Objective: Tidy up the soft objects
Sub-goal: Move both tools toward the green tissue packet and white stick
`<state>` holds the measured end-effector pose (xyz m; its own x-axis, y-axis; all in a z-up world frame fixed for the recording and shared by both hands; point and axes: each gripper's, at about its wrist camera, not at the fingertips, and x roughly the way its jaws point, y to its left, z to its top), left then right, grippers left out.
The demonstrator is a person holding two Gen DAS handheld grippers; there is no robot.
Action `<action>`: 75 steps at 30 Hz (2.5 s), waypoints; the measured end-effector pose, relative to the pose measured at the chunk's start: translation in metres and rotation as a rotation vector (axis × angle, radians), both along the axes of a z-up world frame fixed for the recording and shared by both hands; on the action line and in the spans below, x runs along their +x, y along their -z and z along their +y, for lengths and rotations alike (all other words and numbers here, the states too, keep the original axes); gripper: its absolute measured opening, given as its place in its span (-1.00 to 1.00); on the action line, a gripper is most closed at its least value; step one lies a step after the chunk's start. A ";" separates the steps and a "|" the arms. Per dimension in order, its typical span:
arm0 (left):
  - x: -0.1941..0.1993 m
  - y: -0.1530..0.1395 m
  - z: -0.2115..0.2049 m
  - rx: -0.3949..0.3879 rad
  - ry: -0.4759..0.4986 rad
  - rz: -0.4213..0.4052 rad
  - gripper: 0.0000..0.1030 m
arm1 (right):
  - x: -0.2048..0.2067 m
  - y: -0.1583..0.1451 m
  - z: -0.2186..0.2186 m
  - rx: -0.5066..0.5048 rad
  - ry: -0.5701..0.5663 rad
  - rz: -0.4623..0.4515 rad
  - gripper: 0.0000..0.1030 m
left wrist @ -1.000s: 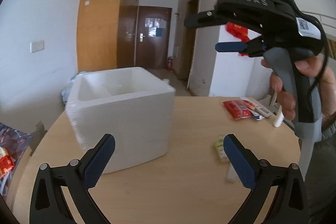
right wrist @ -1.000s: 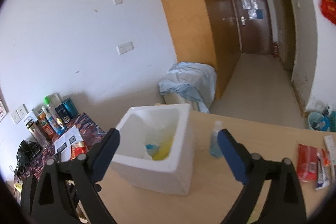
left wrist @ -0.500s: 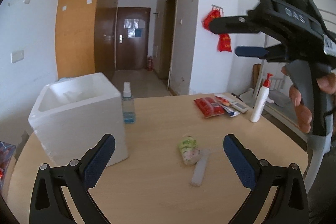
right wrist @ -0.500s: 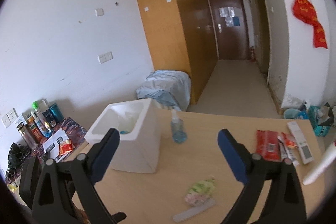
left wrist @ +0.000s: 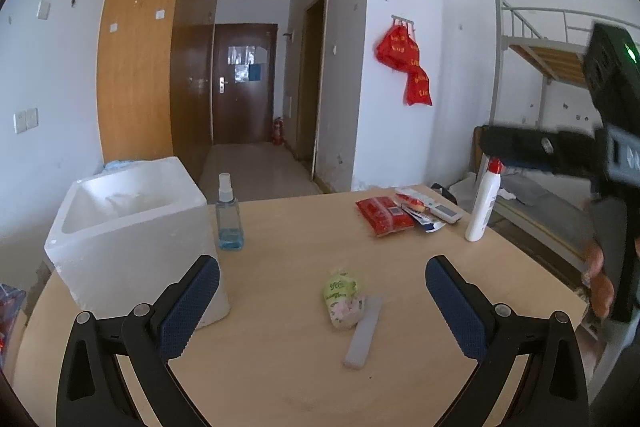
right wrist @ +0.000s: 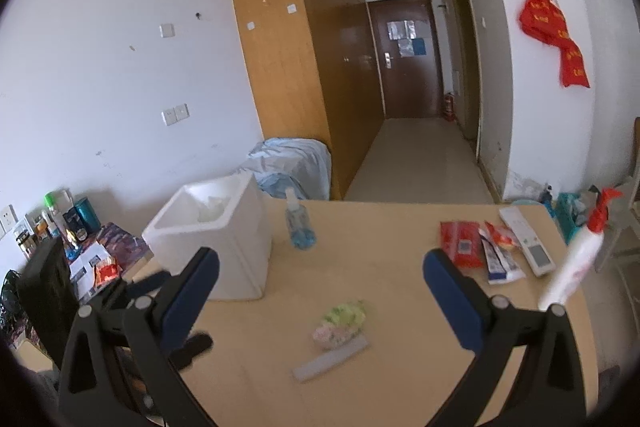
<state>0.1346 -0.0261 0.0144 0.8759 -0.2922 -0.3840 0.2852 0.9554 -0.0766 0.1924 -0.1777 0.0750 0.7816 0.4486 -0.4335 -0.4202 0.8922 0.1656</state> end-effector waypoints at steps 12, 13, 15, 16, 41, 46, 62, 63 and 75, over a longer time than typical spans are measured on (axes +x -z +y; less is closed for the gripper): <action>-0.009 0.015 -0.001 -0.025 0.024 -0.019 1.00 | -0.048 0.040 -0.024 0.036 0.085 -0.003 1.00; -0.009 0.016 -0.001 -0.026 0.026 -0.019 1.00 | -0.052 0.042 -0.024 0.030 0.093 -0.005 1.00; -0.010 0.017 -0.001 -0.022 0.029 -0.017 1.00 | -0.058 0.047 -0.025 0.025 0.102 -0.008 1.00; -0.009 0.018 -0.002 -0.017 0.030 -0.017 1.00 | -0.059 0.049 -0.025 0.022 0.106 -0.002 1.00; 0.093 0.069 -0.039 0.073 0.148 0.198 0.85 | -0.009 0.119 -0.011 -0.018 0.054 0.222 1.00; 0.119 0.084 -0.049 0.115 0.140 0.241 0.72 | 0.000 0.138 -0.010 -0.029 0.055 0.274 1.00; 0.162 0.119 -0.063 0.118 0.168 0.382 0.11 | 0.021 0.159 -0.007 -0.030 0.044 0.342 1.00; 0.163 0.120 -0.063 0.117 0.171 0.385 0.08 | 0.021 0.159 -0.005 -0.031 0.039 0.342 1.00; 0.162 0.126 -0.058 0.103 0.205 0.450 -0.54 | 0.037 0.161 0.006 -0.055 0.039 0.363 1.00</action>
